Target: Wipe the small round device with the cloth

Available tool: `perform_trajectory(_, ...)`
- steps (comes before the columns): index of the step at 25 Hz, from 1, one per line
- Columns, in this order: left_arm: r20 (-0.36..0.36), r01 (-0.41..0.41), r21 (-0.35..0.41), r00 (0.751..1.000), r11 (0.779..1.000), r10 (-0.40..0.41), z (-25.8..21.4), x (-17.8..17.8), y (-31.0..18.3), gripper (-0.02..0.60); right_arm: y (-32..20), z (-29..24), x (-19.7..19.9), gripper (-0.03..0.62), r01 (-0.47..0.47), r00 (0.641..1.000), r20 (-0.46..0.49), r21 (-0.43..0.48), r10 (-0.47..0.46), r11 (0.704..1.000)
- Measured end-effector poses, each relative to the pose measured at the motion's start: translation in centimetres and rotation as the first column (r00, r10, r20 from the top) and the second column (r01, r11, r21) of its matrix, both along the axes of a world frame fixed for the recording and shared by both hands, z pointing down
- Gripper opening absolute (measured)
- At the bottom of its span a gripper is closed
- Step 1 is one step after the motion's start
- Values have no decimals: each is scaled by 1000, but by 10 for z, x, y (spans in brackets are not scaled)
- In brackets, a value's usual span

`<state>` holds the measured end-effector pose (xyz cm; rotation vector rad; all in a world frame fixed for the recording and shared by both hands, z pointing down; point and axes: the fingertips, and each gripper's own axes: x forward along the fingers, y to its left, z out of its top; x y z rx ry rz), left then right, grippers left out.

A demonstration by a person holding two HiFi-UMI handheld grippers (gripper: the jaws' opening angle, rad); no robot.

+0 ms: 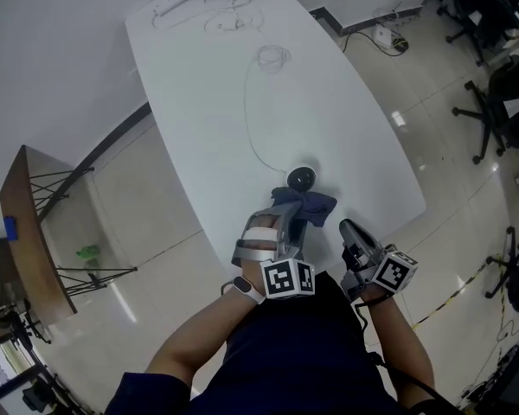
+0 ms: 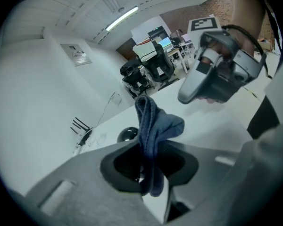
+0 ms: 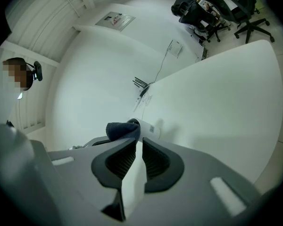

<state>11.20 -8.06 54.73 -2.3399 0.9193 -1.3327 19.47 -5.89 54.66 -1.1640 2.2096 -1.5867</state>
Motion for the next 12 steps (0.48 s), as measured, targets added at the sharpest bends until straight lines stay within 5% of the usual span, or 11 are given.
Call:
perform_trajectory(5,59,-17,-2,998,1000,17,47,-4,1,87,-2,16,-4,46,38,999,-10,-32,-39,999)
perform_trajectory(12,68,-57,-119,996,991,66,73,-4,7,87,-12,9,-9,46,54,998,-17,5,-54,999)
